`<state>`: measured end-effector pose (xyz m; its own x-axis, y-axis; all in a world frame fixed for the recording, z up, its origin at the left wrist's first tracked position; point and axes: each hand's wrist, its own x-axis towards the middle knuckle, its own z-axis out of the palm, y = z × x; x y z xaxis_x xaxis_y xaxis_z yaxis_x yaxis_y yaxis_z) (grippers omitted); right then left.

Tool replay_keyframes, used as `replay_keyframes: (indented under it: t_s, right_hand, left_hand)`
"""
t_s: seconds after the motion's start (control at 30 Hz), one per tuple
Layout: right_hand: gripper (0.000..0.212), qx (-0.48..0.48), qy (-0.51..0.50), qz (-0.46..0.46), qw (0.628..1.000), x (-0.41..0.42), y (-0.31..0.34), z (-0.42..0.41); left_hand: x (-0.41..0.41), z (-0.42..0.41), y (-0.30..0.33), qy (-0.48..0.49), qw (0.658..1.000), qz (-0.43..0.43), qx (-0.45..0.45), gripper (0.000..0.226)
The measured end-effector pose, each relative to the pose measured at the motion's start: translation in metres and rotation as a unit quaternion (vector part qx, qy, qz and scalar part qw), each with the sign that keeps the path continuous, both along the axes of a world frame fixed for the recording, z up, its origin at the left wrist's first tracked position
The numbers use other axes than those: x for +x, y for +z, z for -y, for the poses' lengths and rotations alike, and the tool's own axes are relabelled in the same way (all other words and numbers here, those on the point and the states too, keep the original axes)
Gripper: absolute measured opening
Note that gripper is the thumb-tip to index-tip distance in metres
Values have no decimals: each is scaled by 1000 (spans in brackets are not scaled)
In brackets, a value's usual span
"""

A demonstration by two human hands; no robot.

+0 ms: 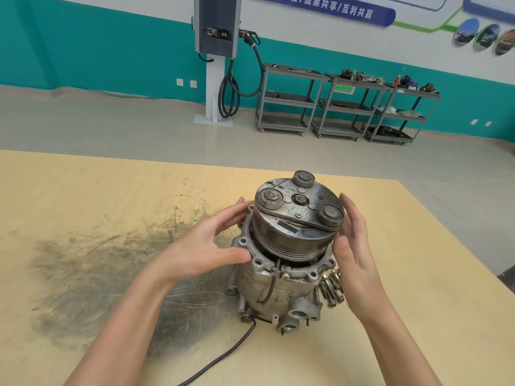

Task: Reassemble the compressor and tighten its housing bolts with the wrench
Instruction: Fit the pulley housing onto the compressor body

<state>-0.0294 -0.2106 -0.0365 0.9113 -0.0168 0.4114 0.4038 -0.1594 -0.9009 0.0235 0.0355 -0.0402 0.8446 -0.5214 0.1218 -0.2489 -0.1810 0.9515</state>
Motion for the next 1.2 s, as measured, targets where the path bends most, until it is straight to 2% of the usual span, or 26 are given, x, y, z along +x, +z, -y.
replay_keyframes:
  t_s: [0.1,0.23,0.37,0.6,0.7,0.8,1.0,1.1,1.2]
  right_hand:
    - [57,-16,-15,-36,999,2,-15,9]
    - [47,-28,-2,-51,998,6,-25,15]
    - [60,-26,8,-55,998,13,-29,21]
    - [57,9,-10,-78,997,26,-34,22]
    - [50,57,-22,-93,994,31,-35,19]
    - [52,96,-8,-108,989,34,-34,18]
    - [74,106,5,-122,987,38,-29,19]
    - [61,114,5,-112,987,41,-30,19]
    - [62,119,5,-100,988,43,-30,18]
  left_hand:
    - [2,0,-2,7,1000,1,-8,104]
    - [4,0,-6,7,1000,10,-10,108]
    - [6,-1,-10,7,1000,18,-11,108]
    - [6,0,-12,14,999,37,-7,110]
    - [6,1,-13,18,999,47,-12,107]
    - [6,1,-12,20,998,50,-19,106]
    - [5,1,-10,13,998,65,-24,108]
    - [5,1,-9,10,997,73,-19,110]
    - [3,2,-7,11,997,73,-23,106]
